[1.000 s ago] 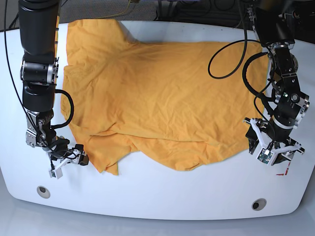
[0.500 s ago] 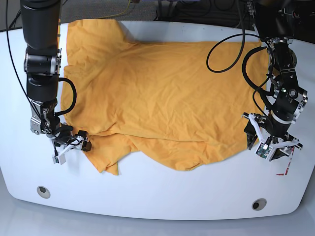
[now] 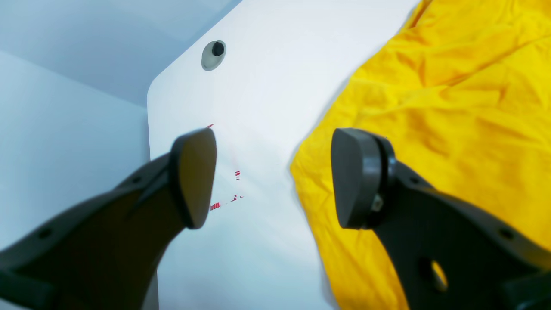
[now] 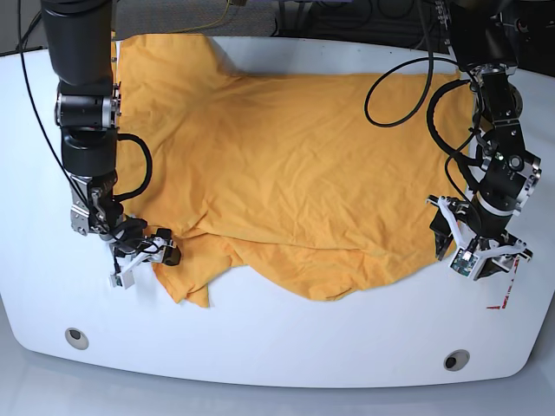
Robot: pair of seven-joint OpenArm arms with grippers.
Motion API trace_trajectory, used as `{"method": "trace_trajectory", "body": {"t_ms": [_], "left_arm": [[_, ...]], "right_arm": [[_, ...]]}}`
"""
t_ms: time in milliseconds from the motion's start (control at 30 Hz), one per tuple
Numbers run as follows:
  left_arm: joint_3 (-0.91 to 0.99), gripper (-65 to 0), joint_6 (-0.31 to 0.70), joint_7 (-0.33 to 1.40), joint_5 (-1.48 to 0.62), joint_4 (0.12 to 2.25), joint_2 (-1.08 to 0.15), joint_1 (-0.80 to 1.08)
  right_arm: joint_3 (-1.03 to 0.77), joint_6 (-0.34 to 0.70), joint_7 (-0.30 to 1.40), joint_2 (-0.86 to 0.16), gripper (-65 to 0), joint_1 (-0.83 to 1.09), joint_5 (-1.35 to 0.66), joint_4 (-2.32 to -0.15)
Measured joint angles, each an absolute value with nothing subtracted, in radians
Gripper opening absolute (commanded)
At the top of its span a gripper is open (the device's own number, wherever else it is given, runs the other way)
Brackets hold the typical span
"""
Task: Layout the t-shirt on the table in an organized manner, then fold the t-shirt properly
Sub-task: 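Move both grippers down beside the t-shirt hem corners, then grasp the hem corners with both grippers and pull them outward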
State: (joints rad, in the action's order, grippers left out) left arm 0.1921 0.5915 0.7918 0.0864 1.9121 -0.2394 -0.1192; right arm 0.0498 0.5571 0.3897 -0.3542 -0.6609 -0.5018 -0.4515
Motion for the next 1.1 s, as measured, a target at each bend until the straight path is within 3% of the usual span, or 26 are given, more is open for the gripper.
{"method": "trace_trajectory", "body": {"t_ms": [233, 333, 367, 533, 1100], "left_arm": [[0.192, -25.7, 0.591, 0.792, 0.087, 1.912, -0.239, -0.111], [0.192, -25.7, 0.591, 0.792, 0.086, 1.912, -0.239, -0.107], [0.192, -25.7, 0.591, 0.792, 0.086, 1.912, -0.239, -0.105], [0.192, -25.7, 0.591, 0.792, 0.086, 1.912, -0.239, -0.104], [0.194, -25.7, 0.591, 0.792, 0.086, 1.912, -0.241, -0.086]], "right_arm": [[0.050, 0.558, 0.389, -0.340, -30.5, -0.662, -0.502, -0.453], [0.050, 0.557, 0.390, -0.341, -39.2, -0.662, -0.502, -0.453], [0.050, 0.557, 0.390, -0.341, -45.6, -0.662, -0.501, -0.453], [0.050, 0.556, 0.396, -0.341, -64.4, -0.663, -0.501, -0.453], [0.052, 0.553, 0.546, -0.369, -65.0, -0.776, -0.497, -0.580]]}}
